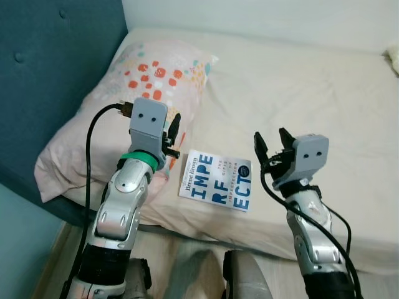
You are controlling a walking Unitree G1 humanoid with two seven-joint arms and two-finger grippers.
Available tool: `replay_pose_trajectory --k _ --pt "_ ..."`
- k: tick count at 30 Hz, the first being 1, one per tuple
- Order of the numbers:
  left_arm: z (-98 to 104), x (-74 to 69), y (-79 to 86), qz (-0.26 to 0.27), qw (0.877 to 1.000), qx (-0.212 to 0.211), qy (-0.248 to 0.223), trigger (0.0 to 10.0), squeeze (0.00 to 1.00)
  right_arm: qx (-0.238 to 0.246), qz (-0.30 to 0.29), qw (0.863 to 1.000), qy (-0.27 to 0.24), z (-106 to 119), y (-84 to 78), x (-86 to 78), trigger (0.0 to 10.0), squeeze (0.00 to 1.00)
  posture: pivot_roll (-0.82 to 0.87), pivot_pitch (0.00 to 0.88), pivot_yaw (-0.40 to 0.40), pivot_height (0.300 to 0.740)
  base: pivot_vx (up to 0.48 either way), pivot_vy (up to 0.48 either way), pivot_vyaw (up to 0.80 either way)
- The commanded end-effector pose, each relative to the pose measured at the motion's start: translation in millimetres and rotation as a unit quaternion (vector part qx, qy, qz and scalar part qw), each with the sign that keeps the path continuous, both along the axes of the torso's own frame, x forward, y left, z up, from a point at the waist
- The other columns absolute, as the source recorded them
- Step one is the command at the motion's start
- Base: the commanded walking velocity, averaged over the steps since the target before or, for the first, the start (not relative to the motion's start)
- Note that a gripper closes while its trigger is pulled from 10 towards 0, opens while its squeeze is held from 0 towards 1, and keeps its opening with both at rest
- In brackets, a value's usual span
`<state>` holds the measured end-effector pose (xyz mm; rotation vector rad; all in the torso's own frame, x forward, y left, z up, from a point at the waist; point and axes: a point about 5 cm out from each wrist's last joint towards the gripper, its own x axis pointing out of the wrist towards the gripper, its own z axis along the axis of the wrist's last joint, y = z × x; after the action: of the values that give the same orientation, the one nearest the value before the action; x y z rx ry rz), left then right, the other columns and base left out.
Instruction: Clean up the room
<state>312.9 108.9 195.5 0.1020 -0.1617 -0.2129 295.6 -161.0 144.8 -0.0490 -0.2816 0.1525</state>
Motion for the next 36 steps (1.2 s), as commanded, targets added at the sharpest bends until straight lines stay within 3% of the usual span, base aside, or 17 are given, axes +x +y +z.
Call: replay_pose_trajectory --k 1,7,36 --pt "-2.7 0.2 -2.9 -0.003 1.0 0.003 0.003 10.0 0.0 -0.001 -0.003 1.0 0.007 -3.7 -1.4 -0.1 10.0 0.0 -0.03 0.0 -0.012 0.663 0.0 0.0 0.0" --pt "-2.1 0.9 -3.4 -0.003 1.0 0.003 0.001 10.0 0.0 -0.001 -0.003 1.0 0.009 -4.4 -1.7 1.4 10.0 0.0 -0.03 0.0 -0.016 0.686 0.0 0.0 0.0" --pt "-9.4 -0.7 -5.1 -0.009 1.0 0.013 0.005 10.0 0.0 -0.006 0.003 1.0 0.014 -7.3 0.3 6.5 10.0 0.0 -0.03 0.0 -0.021 0.686 0.0 0.0 0.0"
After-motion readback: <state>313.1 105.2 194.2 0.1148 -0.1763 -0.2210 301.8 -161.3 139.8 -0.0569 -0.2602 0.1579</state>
